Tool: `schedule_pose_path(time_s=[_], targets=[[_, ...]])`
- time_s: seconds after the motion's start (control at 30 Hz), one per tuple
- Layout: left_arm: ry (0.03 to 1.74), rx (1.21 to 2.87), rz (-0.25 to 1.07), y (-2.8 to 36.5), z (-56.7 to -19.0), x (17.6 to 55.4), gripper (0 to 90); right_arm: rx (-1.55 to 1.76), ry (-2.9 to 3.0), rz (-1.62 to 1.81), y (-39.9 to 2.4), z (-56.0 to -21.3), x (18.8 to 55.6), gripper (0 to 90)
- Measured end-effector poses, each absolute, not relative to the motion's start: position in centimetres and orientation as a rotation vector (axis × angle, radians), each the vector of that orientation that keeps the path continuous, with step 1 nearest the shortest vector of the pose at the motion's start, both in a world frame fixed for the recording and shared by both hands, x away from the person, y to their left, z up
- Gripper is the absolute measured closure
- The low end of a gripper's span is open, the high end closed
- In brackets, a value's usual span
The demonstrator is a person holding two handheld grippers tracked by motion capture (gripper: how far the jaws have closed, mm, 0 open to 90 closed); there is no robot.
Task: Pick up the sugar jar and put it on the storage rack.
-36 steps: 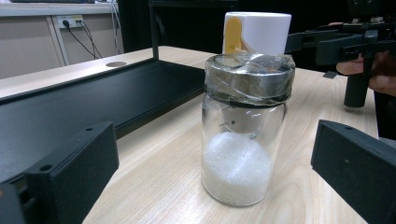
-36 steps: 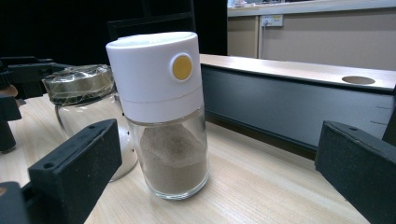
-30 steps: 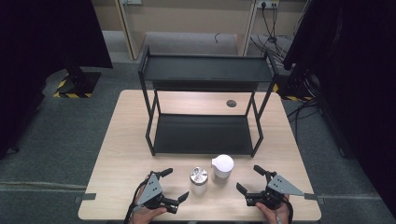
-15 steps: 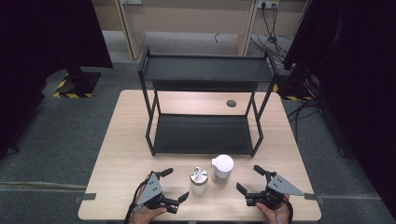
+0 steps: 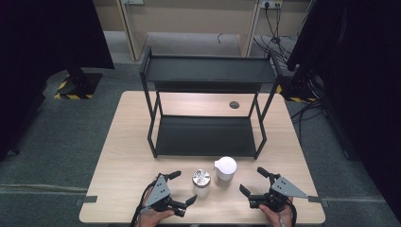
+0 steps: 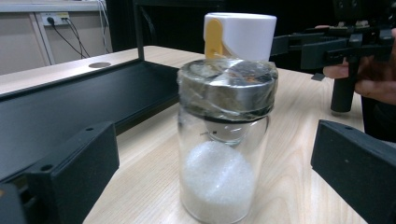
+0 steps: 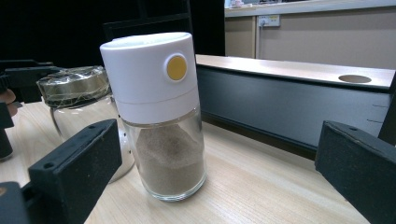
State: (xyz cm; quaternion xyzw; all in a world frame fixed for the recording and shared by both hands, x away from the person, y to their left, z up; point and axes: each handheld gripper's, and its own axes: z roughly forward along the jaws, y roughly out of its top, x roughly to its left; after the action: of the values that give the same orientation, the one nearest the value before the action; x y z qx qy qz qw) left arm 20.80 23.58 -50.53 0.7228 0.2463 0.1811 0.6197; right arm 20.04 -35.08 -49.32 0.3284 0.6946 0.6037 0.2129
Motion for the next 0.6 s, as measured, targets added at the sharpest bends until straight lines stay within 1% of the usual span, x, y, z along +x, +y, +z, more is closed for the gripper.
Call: schedule_pose_path(time_s=[0.47,0.6], targets=[[0.548,1.705,0.400,20.9,-49.9,22.0,1.4,0.915,1.926,1.677,-35.1,-49.3,20.1,0.9],[0.566,1.709,0.390,20.4,-49.8,22.3,3.5,0.914,1.925,1.677,-35.1,-49.3,20.1,0.9]])
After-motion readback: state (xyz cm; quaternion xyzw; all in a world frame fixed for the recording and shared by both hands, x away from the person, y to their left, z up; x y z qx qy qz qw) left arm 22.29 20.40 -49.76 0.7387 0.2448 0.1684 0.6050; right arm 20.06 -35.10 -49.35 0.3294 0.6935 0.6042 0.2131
